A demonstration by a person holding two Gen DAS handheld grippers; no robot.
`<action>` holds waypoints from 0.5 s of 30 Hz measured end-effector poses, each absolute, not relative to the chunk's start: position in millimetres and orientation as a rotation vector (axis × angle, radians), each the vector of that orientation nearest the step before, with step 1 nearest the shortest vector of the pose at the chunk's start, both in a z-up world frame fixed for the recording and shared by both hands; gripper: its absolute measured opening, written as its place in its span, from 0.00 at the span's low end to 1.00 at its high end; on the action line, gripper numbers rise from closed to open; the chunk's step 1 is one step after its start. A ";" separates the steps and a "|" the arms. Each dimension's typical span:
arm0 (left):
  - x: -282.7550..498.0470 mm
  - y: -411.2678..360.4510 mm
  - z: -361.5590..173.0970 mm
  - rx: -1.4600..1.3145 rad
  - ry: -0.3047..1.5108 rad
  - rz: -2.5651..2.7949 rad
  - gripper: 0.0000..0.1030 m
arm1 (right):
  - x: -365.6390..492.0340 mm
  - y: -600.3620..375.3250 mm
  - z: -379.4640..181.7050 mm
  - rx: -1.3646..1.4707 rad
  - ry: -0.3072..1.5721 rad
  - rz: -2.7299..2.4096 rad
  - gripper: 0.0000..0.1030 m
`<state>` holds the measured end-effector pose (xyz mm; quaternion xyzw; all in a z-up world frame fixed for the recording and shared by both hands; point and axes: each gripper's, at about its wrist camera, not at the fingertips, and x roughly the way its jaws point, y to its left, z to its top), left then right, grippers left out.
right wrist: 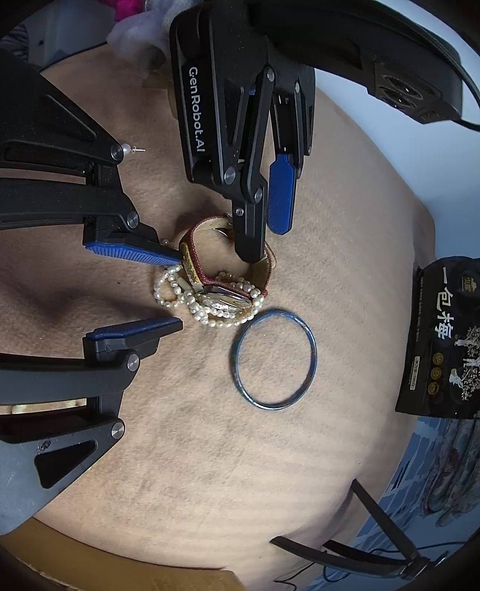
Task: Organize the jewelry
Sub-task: 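Close the left tool on the leather-strap watch while the right tool grasps the pearl necklace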
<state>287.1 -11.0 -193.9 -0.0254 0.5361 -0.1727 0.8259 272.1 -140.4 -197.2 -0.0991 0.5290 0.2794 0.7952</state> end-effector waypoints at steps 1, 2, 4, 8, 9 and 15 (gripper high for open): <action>288.4 -12.0 -195.2 -0.053 1.143 -0.367 0.37 | 274.2 -138.1 -198.2 -0.228 1.135 0.600 0.26; 289.2 -13.3 -196.6 -0.049 1.146 -0.365 0.36 | 275.1 -136.3 -198.7 -0.246 1.133 0.601 0.26; 290.1 -15.5 -198.7 -0.027 1.153 -0.354 0.31 | 271.3 -135.6 -196.6 -0.258 1.132 0.603 0.26; 290.1 -19.4 -198.9 0.020 1.152 -0.334 0.15 | 278.5 -137.8 -196.8 -0.245 1.138 0.600 0.26; 290.3 -20.1 -199.1 0.023 1.153 -0.331 0.14 | 279.7 -137.8 -197.0 -0.241 1.138 0.599 0.26; 289.0 -24.0 -199.2 0.040 1.139 -0.323 0.08 | 280.9 -130.0 -198.3 -0.268 1.127 0.580 0.22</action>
